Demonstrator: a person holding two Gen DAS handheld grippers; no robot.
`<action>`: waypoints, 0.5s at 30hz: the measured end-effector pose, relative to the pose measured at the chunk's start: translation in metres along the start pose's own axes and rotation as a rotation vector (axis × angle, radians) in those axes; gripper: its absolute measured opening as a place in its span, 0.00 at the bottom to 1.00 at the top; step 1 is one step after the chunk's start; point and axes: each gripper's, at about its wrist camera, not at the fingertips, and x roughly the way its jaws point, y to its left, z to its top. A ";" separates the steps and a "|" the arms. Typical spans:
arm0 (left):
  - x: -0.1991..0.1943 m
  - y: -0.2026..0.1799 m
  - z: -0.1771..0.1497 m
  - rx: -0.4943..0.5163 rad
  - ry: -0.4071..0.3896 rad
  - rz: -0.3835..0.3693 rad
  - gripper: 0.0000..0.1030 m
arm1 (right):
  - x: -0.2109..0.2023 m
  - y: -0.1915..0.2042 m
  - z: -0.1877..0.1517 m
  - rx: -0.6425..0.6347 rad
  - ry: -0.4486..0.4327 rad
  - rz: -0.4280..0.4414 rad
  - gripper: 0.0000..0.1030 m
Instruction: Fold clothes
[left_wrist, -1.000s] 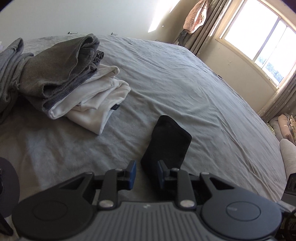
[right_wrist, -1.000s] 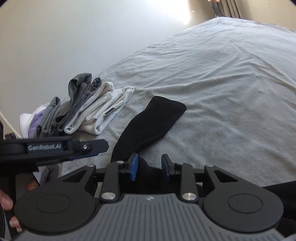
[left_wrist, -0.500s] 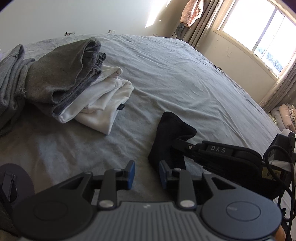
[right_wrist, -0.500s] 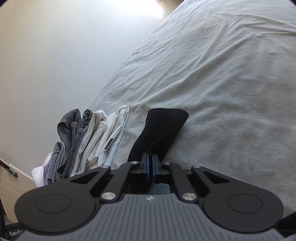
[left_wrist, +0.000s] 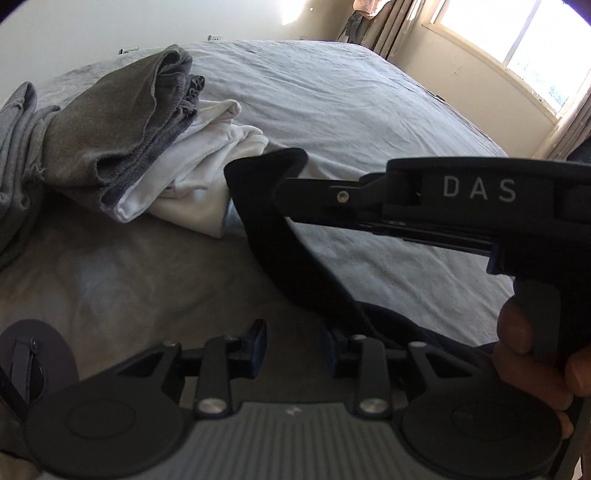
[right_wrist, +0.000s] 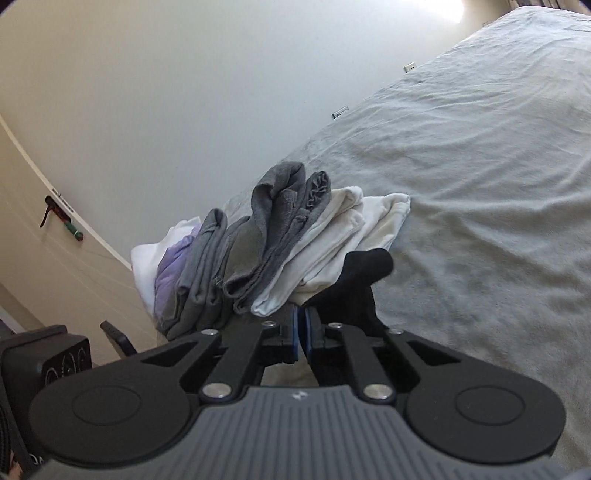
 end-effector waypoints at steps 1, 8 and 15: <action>0.001 0.001 0.000 -0.003 0.003 0.002 0.33 | 0.000 0.003 0.000 -0.013 0.007 0.001 0.13; 0.000 0.006 0.000 -0.035 0.004 0.006 0.34 | -0.017 -0.010 -0.002 -0.019 -0.005 -0.105 0.17; 0.001 0.005 0.001 -0.033 0.002 0.017 0.34 | -0.010 -0.041 -0.022 0.026 0.039 -0.241 0.29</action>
